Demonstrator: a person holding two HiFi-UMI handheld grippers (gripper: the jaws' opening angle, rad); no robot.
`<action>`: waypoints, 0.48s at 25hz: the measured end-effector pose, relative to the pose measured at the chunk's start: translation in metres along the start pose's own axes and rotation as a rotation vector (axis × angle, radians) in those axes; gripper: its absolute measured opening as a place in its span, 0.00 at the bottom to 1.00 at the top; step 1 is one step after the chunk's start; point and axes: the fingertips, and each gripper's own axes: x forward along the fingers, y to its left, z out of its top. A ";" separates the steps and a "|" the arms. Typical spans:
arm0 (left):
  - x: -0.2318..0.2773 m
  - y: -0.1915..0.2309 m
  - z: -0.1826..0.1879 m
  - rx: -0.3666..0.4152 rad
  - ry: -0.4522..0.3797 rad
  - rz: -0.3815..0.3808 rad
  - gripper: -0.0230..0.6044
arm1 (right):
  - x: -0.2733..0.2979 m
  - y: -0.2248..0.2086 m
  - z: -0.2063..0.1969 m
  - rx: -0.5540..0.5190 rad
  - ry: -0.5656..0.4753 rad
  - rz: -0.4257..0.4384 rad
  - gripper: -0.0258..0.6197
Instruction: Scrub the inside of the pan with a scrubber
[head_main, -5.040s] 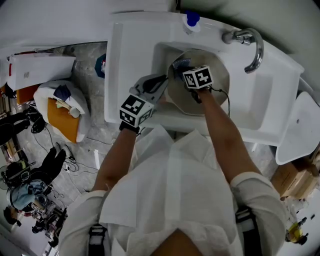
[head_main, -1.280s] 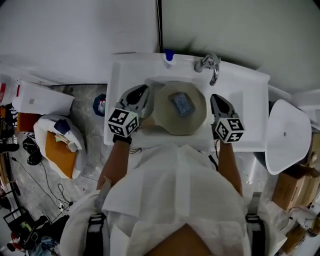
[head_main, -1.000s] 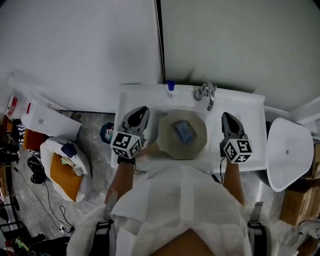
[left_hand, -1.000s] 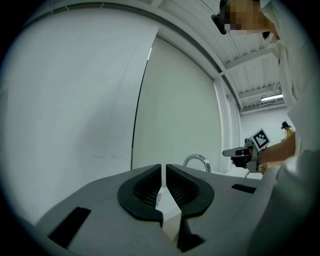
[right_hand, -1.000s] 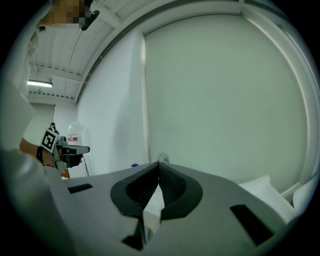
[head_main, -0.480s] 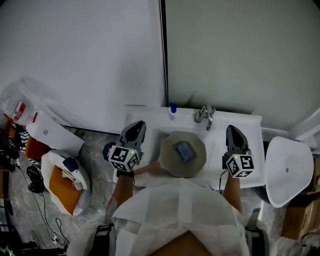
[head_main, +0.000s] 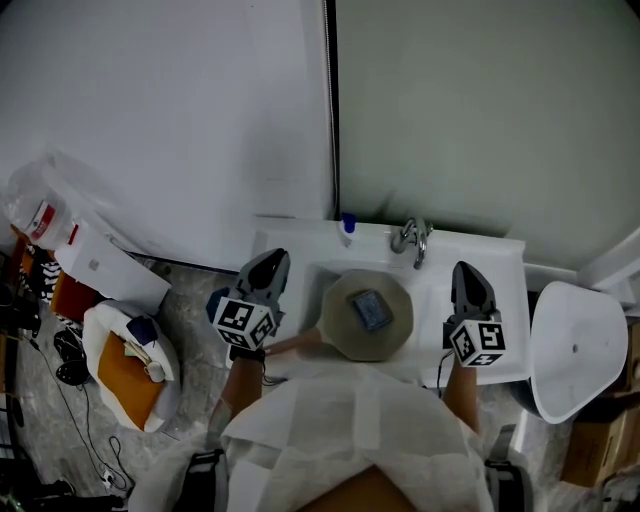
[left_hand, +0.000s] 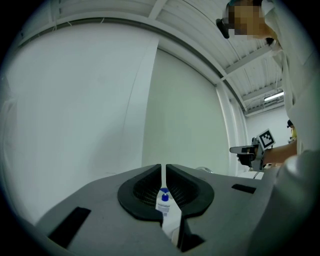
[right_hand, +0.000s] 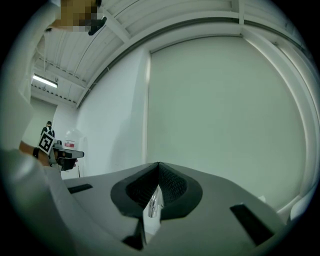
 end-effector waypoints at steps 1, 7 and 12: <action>0.001 -0.001 -0.001 -0.004 0.001 -0.002 0.10 | 0.000 -0.001 -0.001 0.000 0.002 -0.001 0.05; 0.006 -0.001 -0.005 -0.013 0.010 -0.008 0.10 | 0.005 -0.001 -0.003 -0.018 0.017 0.003 0.05; 0.007 -0.001 -0.007 -0.010 0.020 -0.009 0.10 | 0.008 -0.001 -0.005 -0.020 0.022 0.010 0.05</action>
